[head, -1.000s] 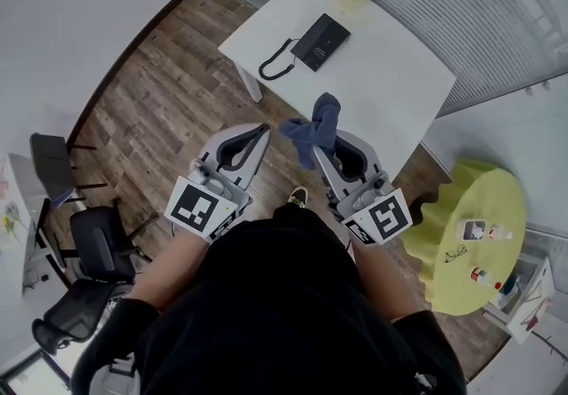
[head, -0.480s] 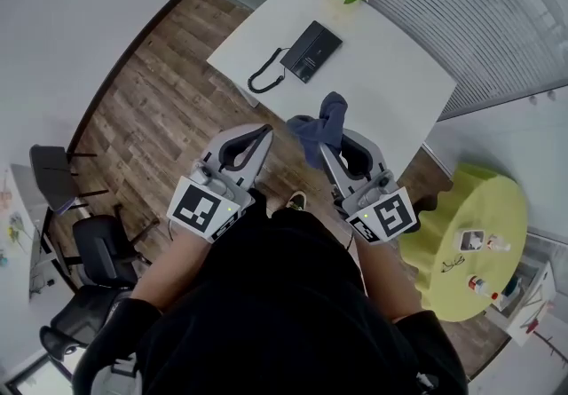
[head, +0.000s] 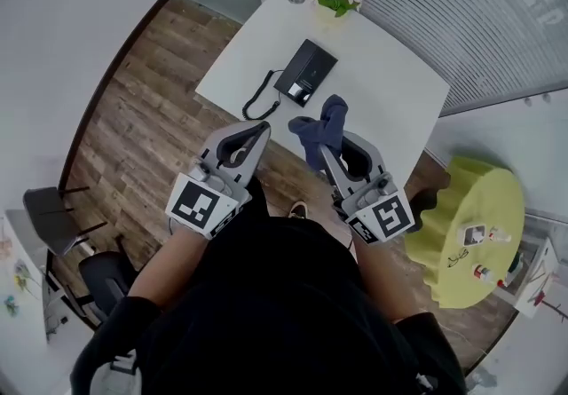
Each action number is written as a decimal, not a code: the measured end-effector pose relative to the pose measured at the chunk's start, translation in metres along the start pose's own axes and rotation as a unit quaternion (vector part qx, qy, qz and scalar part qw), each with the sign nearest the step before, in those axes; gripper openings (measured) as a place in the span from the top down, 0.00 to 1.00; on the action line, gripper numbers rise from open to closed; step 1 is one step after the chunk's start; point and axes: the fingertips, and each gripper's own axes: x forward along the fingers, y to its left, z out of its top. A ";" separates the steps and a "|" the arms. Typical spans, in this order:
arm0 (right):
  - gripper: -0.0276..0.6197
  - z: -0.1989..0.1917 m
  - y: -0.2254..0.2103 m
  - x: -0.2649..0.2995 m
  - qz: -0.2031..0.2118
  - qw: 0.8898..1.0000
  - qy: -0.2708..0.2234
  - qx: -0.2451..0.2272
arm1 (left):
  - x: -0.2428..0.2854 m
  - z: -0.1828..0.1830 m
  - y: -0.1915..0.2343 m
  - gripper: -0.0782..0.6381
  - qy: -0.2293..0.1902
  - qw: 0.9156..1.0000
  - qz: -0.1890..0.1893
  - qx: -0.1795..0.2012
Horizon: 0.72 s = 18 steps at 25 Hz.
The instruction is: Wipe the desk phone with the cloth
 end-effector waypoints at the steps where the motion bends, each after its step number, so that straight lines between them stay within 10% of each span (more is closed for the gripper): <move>1: 0.80 -0.001 -0.005 0.009 -0.013 1.000 0.003 0.003 | 0.004 0.000 0.011 0.88 0.004 1.000 -0.011 0.000; 7: 0.80 -0.007 -0.033 0.057 -0.106 0.994 0.024 0.008 | 0.029 0.004 0.071 0.88 0.021 0.996 -0.082 0.004; 18: 0.80 -0.032 -0.096 0.087 -0.306 0.951 0.048 0.023 | 0.083 -0.011 0.128 0.88 0.045 0.982 -0.183 0.020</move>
